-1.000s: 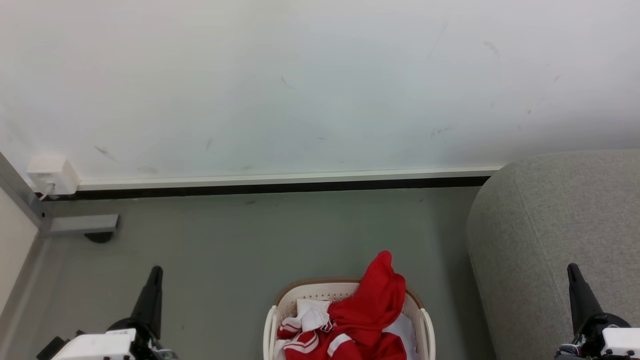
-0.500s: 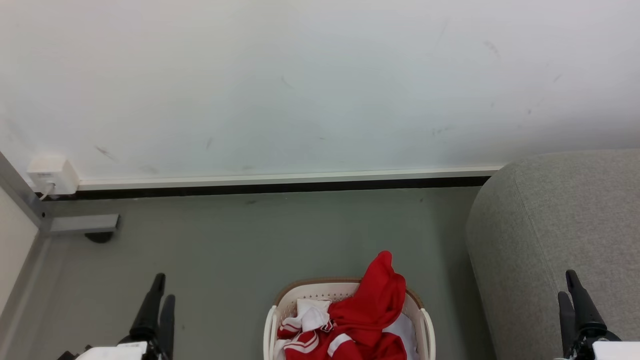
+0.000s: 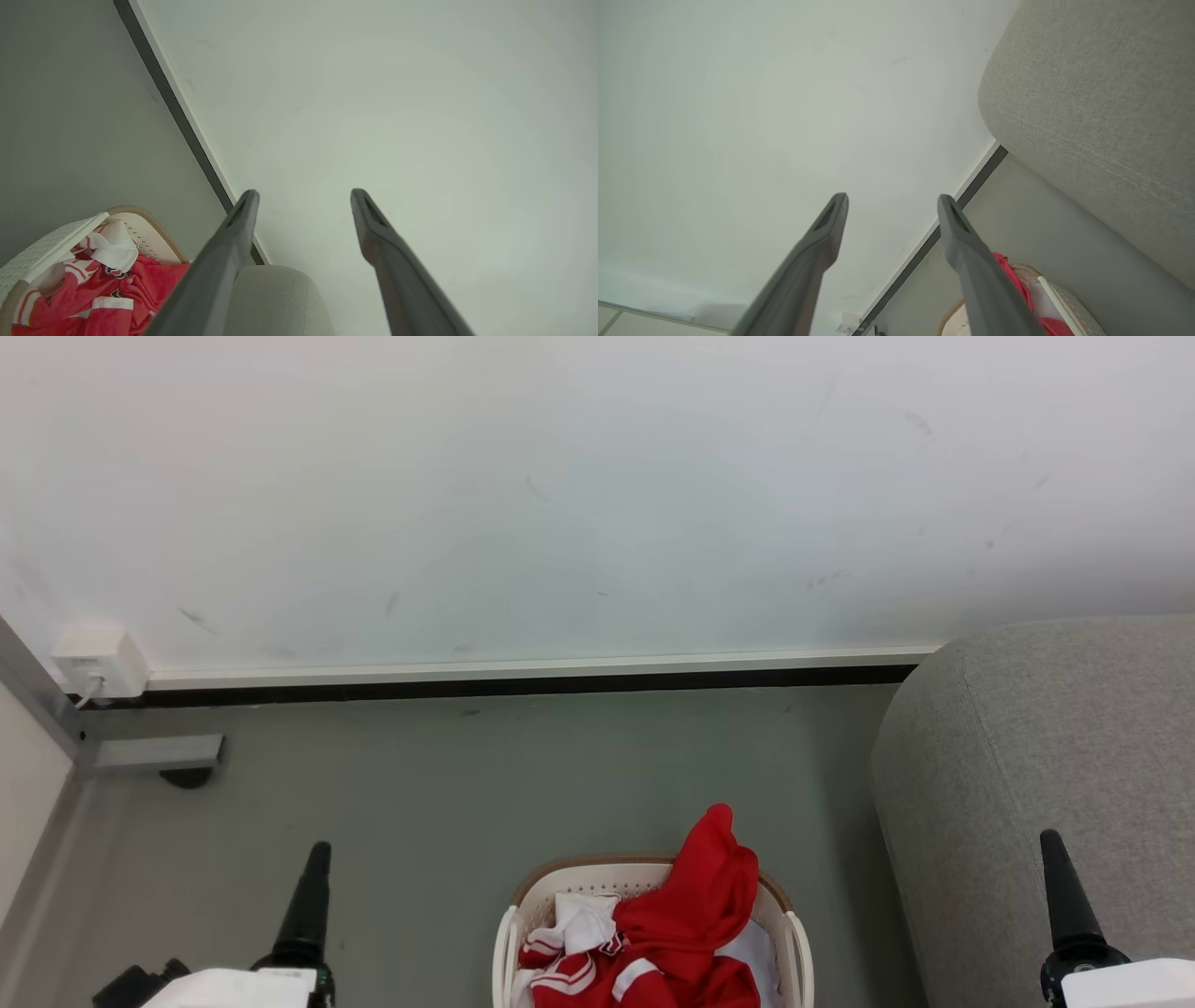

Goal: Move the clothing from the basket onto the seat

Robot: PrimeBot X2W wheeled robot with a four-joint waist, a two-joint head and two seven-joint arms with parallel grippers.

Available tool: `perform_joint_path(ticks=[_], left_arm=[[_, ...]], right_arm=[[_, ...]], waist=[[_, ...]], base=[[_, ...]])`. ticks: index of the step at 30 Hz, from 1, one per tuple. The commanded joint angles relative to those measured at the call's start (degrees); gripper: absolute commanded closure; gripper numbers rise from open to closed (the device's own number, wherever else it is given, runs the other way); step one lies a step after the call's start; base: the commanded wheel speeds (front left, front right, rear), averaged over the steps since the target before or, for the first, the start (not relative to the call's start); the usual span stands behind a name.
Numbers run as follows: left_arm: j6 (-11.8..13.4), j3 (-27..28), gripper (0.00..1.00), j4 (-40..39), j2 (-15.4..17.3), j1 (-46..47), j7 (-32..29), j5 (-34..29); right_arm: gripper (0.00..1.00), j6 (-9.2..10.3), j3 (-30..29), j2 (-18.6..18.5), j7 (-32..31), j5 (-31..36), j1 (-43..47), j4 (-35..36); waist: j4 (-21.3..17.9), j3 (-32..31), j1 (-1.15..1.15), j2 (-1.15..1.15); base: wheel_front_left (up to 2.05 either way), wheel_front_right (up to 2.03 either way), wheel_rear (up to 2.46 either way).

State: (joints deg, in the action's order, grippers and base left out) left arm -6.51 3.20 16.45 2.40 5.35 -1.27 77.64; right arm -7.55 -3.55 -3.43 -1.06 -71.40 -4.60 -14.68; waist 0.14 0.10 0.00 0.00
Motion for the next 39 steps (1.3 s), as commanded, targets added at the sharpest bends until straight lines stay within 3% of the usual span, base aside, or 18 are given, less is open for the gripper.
perform_joint_path(ticks=[1, 15, 39], left_arm=[[0.3, -0.3, 0.0, -1.0, 0.4, 1.5, 1.0, -3.7], [0.8, -1.0, 0.0, -1.8, 0.4, 1.1, 4.1, -19.8], [0.7, -2.8, 0.0, -1.6, 0.5, 0.2, 8.3, -40.8]], right_arm=[[0.0, 0.02, 0.6, -0.9, 0.8, 4.1, -0.7, 1.0], [0.0, 0.03, 2.3, -1.9, 3.9, 20.0, -1.3, -0.3], [0.0, 0.06, 4.9, -3.4, 8.1, 38.0, -1.4, -1.6]], waist=[[0.0, 0.0, 0.0, 0.0], [0.0, -0.1, 0.0, 0.0], [0.1, -0.3, 0.0, 0.0]], base=[[0.0, 0.0, 0.0], [0.0, 0.0, 0.0], [0.0, 0.0, 0.0]])
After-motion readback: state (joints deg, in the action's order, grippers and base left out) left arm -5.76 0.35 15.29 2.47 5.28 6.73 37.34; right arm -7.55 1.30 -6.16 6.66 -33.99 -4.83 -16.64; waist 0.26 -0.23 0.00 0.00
